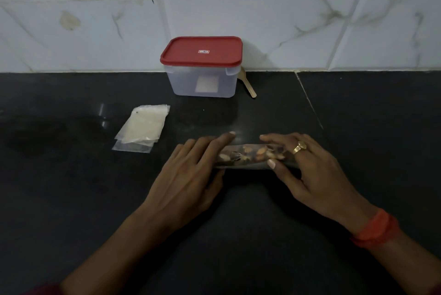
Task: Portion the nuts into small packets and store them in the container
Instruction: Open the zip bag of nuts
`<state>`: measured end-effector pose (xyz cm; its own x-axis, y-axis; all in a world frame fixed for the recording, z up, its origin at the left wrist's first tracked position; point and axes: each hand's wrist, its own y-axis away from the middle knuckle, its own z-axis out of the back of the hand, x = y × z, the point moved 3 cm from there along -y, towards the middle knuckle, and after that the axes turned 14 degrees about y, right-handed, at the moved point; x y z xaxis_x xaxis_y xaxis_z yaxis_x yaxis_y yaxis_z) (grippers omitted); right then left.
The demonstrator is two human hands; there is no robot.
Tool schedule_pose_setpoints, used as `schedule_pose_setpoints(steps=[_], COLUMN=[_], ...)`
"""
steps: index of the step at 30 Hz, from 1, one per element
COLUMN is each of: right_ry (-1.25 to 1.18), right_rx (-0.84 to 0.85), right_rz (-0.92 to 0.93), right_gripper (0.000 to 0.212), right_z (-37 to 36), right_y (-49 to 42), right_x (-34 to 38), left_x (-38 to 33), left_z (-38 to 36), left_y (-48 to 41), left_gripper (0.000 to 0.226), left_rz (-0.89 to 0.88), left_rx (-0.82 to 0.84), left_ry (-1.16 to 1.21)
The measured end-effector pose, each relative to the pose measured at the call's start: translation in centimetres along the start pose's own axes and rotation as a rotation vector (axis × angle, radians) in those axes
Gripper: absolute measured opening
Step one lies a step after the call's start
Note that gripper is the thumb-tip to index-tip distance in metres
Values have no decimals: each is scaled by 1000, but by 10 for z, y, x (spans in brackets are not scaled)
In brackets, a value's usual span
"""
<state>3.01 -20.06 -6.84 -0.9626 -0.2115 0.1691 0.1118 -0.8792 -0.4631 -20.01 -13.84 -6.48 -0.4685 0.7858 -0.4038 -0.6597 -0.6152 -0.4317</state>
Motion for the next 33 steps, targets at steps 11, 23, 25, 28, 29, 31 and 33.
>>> schedule_pose_setpoints(steps=[11,23,25,28,29,31,33], right_ry=[352,391,376,332,336,352,372], right_rx=[-242,44,90,98,95,89,90], right_rz=[127,85,66,57,67,92,100], right_gripper=[28,54,54,44,40,37,46], right_z=[28,10,8,9,9,10,10], right_y=[5,3,1,-1,0,2,3], right_x=[22,7,6,9,11,15,19], left_x=[-16,-6,-5,-4,-4,-5,-6], left_z=[5,4,5,5,4,2,1], left_y=[5,-1,-4,-5,-4,-2,-1], left_gripper=[30,54,54,45,41,32,30], left_rz=[-155,10,18,-31,-56,-95,-85], left_rx=[-58,41,44,30,27,35,62], left_ry=[-309,-269,-284,-306,-314,-306,-258])
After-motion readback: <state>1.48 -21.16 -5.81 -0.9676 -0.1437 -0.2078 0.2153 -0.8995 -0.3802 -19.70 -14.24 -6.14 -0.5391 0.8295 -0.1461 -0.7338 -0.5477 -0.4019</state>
